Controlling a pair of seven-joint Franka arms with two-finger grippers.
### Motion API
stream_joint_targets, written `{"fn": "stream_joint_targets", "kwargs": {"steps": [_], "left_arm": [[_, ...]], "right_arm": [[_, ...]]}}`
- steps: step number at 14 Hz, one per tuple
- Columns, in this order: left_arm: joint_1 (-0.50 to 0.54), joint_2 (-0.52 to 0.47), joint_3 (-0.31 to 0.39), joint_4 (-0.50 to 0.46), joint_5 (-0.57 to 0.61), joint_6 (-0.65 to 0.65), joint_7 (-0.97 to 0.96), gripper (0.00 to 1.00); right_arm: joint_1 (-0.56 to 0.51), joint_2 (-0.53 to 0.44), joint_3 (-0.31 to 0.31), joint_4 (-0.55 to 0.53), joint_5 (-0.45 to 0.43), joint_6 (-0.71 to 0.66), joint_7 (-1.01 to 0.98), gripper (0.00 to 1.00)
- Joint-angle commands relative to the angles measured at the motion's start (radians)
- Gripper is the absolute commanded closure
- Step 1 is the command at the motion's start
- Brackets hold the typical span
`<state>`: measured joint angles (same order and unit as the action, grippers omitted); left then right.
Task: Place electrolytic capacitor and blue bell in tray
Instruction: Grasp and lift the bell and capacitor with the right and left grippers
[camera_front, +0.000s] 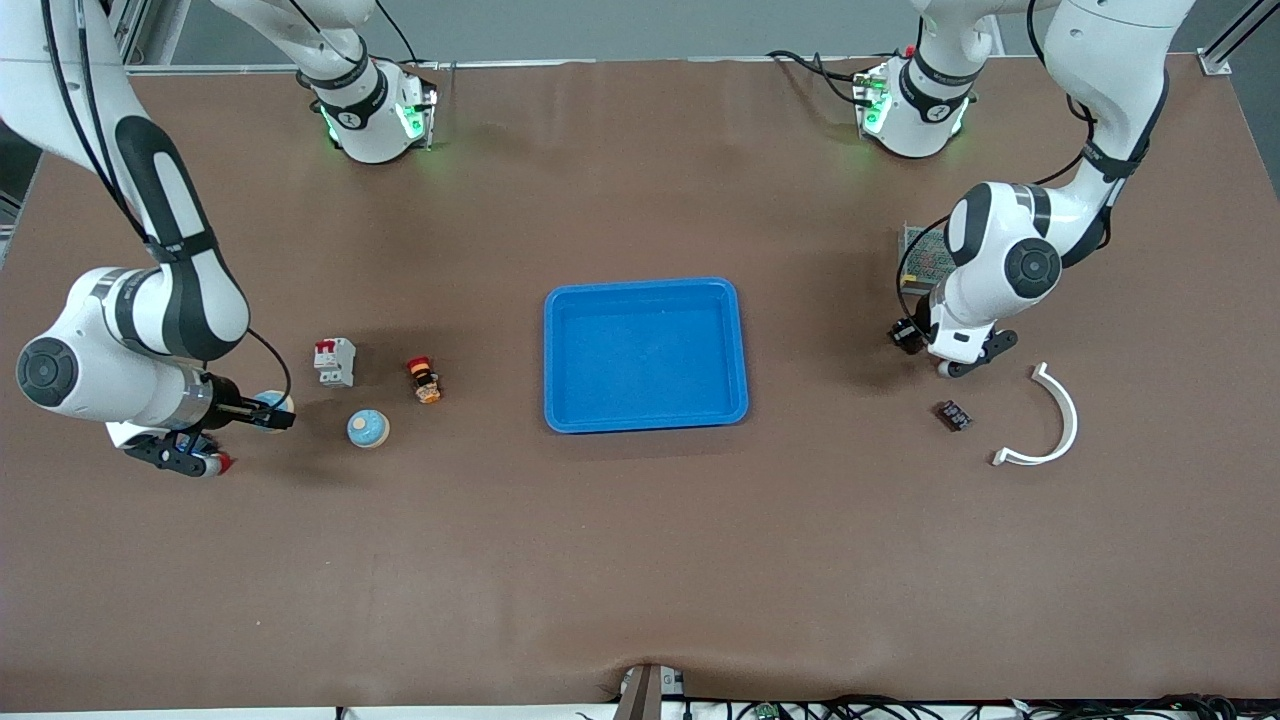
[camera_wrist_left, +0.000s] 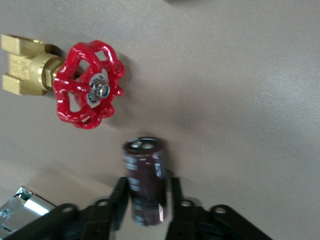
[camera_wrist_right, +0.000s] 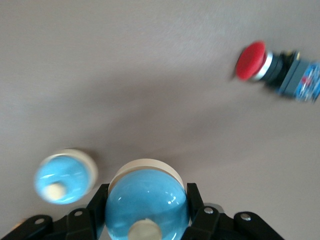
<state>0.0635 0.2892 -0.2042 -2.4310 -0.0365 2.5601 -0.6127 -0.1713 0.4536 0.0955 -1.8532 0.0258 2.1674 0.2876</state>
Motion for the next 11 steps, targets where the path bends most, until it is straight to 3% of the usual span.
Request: {"fn": "stream_joint_targets", "kwargs": {"steps": [1, 7, 11], "left_arm": [[0.015, 0.002, -0.003, 0.004, -0.002, 0.012, -0.007, 1.00], [-0.022, -0.015, -0.020, 0.068, -0.002, -0.027, -0.073, 1.00], [-0.112, -0.025, -0.043, 0.136, -0.002, -0.116, -0.256, 1.00]], "right_arm": [[0.068, -0.045, 0.024, -0.014, 0.016, -0.027, 0.256, 1.00], [0.311, -0.056, 0.023, -0.008, 0.014, 0.003, 0.835, 1.00], [0.470, -0.056, 0.021, -0.011, 0.011, 0.043, 1.156, 1.00]]}}
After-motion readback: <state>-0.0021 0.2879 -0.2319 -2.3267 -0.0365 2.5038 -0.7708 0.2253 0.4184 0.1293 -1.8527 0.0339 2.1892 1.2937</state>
